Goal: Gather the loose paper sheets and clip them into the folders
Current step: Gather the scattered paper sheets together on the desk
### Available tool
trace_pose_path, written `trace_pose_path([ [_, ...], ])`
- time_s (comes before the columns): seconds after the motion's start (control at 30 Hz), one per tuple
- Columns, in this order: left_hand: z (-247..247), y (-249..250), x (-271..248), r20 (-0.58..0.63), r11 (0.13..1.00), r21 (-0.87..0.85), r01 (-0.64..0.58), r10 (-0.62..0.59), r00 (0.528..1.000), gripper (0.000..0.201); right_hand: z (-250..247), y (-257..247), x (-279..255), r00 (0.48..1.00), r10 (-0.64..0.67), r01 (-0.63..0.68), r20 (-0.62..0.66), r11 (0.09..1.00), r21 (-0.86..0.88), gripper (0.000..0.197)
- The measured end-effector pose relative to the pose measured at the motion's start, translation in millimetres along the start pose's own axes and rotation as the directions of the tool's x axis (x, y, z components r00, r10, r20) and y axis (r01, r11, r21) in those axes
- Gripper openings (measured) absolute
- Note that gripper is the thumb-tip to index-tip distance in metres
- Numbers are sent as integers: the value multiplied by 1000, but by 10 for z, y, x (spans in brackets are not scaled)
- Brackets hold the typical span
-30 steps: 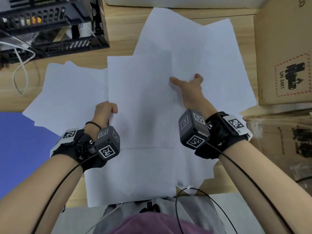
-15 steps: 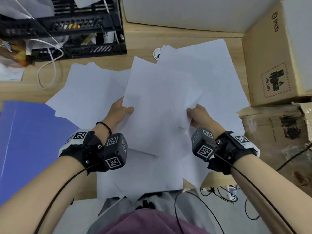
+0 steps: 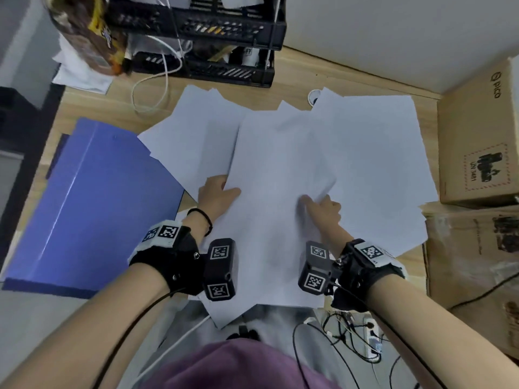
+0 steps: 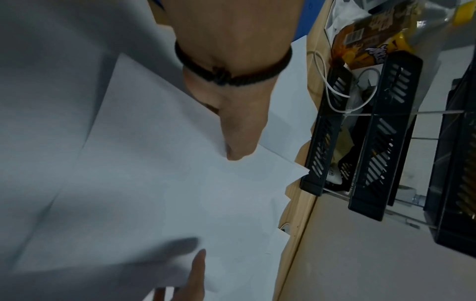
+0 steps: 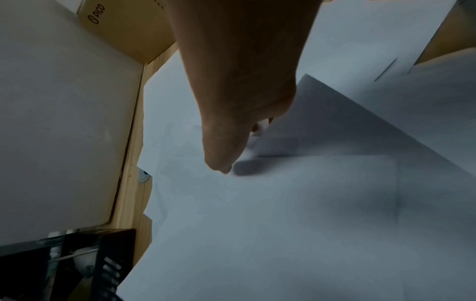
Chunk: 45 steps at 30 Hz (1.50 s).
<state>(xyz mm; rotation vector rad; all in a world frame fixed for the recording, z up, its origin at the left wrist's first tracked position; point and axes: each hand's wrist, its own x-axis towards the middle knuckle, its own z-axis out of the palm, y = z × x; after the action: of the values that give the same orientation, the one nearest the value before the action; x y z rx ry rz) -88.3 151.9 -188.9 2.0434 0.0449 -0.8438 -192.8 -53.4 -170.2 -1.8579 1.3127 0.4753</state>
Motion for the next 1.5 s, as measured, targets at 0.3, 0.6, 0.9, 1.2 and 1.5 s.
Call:
trace_pose_path([
  [0.3, 133, 33, -36, 181, 994, -109, -3, 22, 983, 33, -4, 208, -271, 971, -97, 24, 218, 948, 317, 23],
  [0.6, 99, -12, 35, 136, 984, -161, 80, -58, 989, 19, -231, 408, -220, 955, -172, 49, 243, 897, 440, 12],
  [0.9, -45, -119, 17, -29, 984, -179, 7, -12, 1000, 28, -270, 445, -258, 952, -156, 38, 264, 914, 403, 13],
  [1.2, -211, -231, -214, -80, 959, -279, -58, 37, 996, 26, -252, 589, -123, 998, -43, 51, -43, 974, 220, 21],
  [1.5, -51, -289, -434, 45, 942, -336, -16, 34, 998, 18, -136, 593, -10, 998, -54, 54, -7, 964, 259, 13],
])
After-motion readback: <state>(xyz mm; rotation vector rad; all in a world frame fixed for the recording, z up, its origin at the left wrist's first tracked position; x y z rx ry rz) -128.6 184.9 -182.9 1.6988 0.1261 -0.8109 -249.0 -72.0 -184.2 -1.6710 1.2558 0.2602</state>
